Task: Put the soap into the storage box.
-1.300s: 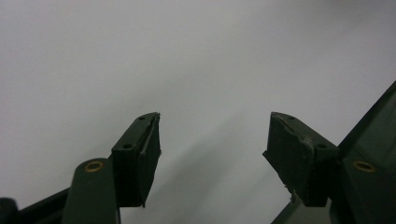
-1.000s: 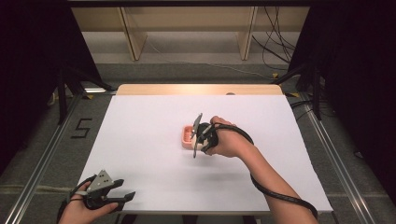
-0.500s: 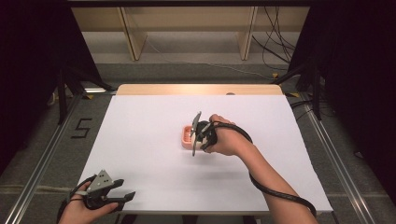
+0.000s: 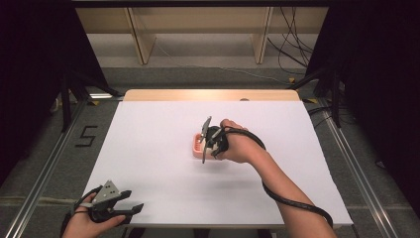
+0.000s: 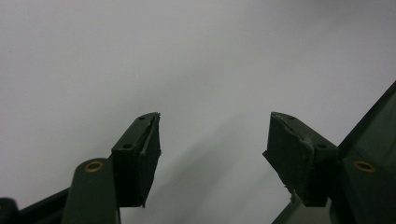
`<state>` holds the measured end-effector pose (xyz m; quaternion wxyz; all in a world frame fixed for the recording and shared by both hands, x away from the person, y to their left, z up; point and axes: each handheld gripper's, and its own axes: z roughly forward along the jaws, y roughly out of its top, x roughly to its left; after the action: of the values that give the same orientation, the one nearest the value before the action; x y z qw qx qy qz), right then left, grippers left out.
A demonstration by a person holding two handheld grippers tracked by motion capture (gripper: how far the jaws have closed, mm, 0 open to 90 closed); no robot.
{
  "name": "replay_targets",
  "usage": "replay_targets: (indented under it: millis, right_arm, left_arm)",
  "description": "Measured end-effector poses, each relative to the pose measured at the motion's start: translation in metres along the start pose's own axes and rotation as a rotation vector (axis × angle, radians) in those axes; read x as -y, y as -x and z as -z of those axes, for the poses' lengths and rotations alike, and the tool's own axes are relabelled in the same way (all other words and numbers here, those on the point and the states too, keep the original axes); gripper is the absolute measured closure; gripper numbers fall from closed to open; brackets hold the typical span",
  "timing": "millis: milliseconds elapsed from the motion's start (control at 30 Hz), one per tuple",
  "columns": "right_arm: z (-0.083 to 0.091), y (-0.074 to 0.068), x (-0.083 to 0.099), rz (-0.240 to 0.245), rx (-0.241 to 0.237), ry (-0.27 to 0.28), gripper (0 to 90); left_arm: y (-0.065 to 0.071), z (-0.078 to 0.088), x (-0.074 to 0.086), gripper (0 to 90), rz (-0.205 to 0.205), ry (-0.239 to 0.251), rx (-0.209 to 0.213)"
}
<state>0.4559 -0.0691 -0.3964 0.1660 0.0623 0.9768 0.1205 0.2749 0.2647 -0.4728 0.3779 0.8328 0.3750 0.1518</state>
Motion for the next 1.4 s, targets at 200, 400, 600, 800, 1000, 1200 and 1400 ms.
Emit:
replay_targets:
  millis: [200,400,600,800,1000,1200,1400]
  right_arm:
    - [0.001,0.000,-0.002,-0.039,-0.002,-0.018,50.5]
    - [0.001,0.003,-0.002,-0.037,0.000,-0.014,50.4]
    - [0.000,0.004,-0.004,-0.058,-0.001,0.001,50.5]
    - [-0.001,0.006,-0.004,-0.076,0.010,-0.015,50.4]
    - [-0.004,0.010,-0.005,-0.072,0.006,-0.005,50.5]
    - [-0.005,0.011,-0.005,-0.094,0.016,-0.012,50.5]
    - [-0.006,0.015,-0.006,-0.084,0.022,-0.016,50.4]
  left_arm:
    - [0.000,0.000,0.000,34.6,-0.004,0.001,-0.002]
    - [0.000,0.000,0.000,34.6,-0.004,0.000,-0.001]
    - [0.000,0.000,0.000,34.6,-0.004,0.002,-0.002]
    - [0.001,0.000,0.000,34.6,0.012,0.007,0.003]
    - [0.002,0.000,0.000,34.6,0.019,0.010,0.005]
    - [0.002,0.000,0.000,34.6,0.018,0.011,0.006]
    - [0.002,0.000,0.000,34.6,0.018,0.011,0.005]
